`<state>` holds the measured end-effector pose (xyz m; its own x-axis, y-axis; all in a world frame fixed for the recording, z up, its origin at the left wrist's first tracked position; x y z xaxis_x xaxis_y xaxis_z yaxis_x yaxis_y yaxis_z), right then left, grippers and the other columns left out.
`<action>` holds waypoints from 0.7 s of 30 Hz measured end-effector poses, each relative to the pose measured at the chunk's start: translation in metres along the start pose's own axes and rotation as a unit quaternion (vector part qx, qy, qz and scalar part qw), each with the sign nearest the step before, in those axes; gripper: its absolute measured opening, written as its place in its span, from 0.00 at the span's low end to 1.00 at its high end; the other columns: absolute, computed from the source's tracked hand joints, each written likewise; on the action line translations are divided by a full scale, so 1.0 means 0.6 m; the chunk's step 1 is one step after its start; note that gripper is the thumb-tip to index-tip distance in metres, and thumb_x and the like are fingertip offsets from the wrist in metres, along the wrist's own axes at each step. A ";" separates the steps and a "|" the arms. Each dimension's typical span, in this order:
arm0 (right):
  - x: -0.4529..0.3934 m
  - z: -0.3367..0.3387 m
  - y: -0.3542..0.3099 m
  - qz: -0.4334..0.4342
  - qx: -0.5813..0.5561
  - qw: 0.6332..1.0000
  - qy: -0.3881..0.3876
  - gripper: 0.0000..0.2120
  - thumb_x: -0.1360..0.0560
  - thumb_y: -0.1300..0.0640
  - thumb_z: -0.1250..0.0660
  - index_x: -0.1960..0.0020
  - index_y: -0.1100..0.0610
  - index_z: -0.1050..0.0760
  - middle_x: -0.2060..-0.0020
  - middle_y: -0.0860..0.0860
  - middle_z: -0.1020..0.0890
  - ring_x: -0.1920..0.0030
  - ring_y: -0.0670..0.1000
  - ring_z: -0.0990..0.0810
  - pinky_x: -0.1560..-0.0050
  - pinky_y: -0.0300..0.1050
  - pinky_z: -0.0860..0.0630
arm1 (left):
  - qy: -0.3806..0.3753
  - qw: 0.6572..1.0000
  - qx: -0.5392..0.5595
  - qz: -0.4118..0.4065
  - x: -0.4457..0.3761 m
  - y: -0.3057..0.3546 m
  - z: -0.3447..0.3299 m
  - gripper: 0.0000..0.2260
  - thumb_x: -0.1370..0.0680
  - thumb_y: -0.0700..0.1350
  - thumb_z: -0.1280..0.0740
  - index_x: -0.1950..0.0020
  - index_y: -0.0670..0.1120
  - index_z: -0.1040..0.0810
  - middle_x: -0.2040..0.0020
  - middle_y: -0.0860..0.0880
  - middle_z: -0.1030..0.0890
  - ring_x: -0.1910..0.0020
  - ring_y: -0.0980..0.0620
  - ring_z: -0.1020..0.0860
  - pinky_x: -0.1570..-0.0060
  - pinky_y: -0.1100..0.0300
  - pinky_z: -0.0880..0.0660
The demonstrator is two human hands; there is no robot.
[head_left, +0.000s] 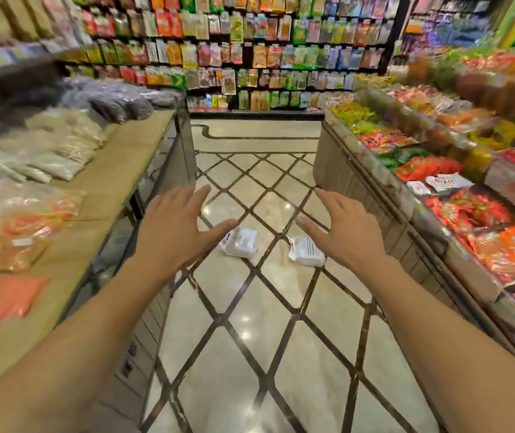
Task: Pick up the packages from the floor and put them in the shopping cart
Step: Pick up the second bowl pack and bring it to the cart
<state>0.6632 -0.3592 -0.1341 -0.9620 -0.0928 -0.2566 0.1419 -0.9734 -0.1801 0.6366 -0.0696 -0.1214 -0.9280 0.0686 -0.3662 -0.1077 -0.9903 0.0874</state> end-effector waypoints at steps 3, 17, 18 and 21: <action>-0.100 -0.050 -0.015 0.010 0.002 1.000 -0.007 0.39 0.23 0.25 0.48 0.18 0.45 0.40 0.21 0.49 0.31 0.22 0.57 0.33 0.29 0.59 0.31 | -0.009 1.000 0.007 0.018 -0.079 -0.037 -0.049 0.43 0.25 0.77 0.47 0.19 0.50 0.32 0.22 0.45 0.28 0.23 0.44 0.32 0.24 0.43 0.38; -0.607 -0.266 -0.075 -0.024 0.005 0.999 -0.048 0.38 0.22 0.27 0.45 0.18 0.44 0.42 0.21 0.49 0.32 0.23 0.57 0.33 0.31 0.58 0.30 | -0.087 0.992 0.061 0.064 -0.532 -0.267 -0.337 0.48 0.29 0.81 0.56 0.17 0.54 0.37 0.20 0.47 0.30 0.21 0.45 0.34 0.22 0.44 0.39; -0.642 -0.278 -0.078 -0.027 0.001 0.999 -0.047 0.37 0.21 0.27 0.45 0.18 0.44 0.42 0.21 0.49 0.32 0.23 0.57 0.33 0.31 0.58 0.30 | -0.091 0.992 0.063 0.065 -0.567 -0.281 -0.352 0.48 0.28 0.81 0.57 0.17 0.54 0.38 0.20 0.47 0.30 0.21 0.45 0.34 0.22 0.43 0.39; -0.737 -0.310 -0.085 -0.028 0.003 0.998 -0.054 0.37 0.21 0.27 0.45 0.18 0.44 0.42 0.21 0.49 0.31 0.23 0.57 0.33 0.31 0.58 0.31 | -0.100 0.991 0.061 0.062 -0.656 -0.315 -0.393 0.46 0.27 0.81 0.55 0.17 0.55 0.38 0.20 0.47 0.30 0.22 0.44 0.33 0.23 0.43 0.37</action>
<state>1.1246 -0.2295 -0.1880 -0.9881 -0.0595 -0.1419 0.0855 -0.9791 -0.1846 1.1066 0.0621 -0.2122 -0.9877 -0.0180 -0.1550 -0.0193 -0.9717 0.2355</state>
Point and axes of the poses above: each hand's wrist, its own x-axis away from the middle knuckle, its own z-axis out of the back of the hand, y = z × x, the point moved 4 cm from there along -x, towards the middle knuckle
